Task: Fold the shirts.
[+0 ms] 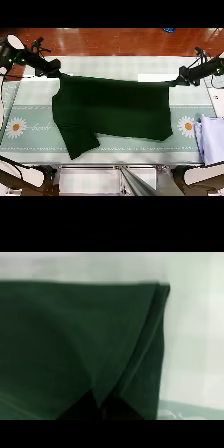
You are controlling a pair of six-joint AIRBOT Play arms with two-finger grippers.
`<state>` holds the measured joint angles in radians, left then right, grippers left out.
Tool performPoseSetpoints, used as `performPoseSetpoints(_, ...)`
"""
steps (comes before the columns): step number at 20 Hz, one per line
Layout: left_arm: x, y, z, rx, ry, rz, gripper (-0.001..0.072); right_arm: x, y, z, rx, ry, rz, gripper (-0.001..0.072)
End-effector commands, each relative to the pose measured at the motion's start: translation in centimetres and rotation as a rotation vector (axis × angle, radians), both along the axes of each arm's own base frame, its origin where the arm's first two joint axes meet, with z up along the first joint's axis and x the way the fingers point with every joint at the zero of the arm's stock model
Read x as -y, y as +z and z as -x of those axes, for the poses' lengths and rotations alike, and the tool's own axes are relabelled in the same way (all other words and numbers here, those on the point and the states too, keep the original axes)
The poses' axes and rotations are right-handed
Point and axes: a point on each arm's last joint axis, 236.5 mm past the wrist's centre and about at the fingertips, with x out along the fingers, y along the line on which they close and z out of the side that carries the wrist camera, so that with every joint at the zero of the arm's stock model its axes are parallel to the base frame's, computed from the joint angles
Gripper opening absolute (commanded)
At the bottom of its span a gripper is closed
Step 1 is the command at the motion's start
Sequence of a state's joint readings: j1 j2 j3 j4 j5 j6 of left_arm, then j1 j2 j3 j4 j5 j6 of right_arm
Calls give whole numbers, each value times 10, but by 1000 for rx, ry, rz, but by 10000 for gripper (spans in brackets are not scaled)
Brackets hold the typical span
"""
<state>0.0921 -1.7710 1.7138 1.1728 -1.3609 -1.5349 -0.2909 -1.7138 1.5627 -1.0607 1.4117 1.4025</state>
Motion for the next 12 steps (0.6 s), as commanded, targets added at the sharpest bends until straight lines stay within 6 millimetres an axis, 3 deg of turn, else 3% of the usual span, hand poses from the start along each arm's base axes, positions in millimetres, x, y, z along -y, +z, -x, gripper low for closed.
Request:
performPoseSetpoints(1, -3, -26, 35, -132, -47, 30, 20, 4, -28, 38, -118, 39, 34, 23)
performPoseSetpoints(4, -2, -50, 52, -194, -46, 30, 23, -11, -49, 43, -128, 34, 11, 24)
performPoseSetpoints(5, -1, -55, 56, -214, -35, 34, 125, -15, -54, 41, -122, 15, 12, 31)
performPoseSetpoints(6, 2, -59, 62, -236, -41, 36, 402, -18, -58, 40, -130, -6, 16, 166)
performPoseSetpoints(7, 2, -61, 66, -252, -51, 30, 510, -22, -60, 42, -142, -11, 15, 424)
performPoseSetpoints(9, -8, -55, 73, -265, -57, -1, 510, -20, -51, 50, -156, 2, 14, 411)
performPoseSetpoints(12, -39, -24, 84, -245, -13, -23, 510, 22, -12, 67, -113, -37, 103, 411)
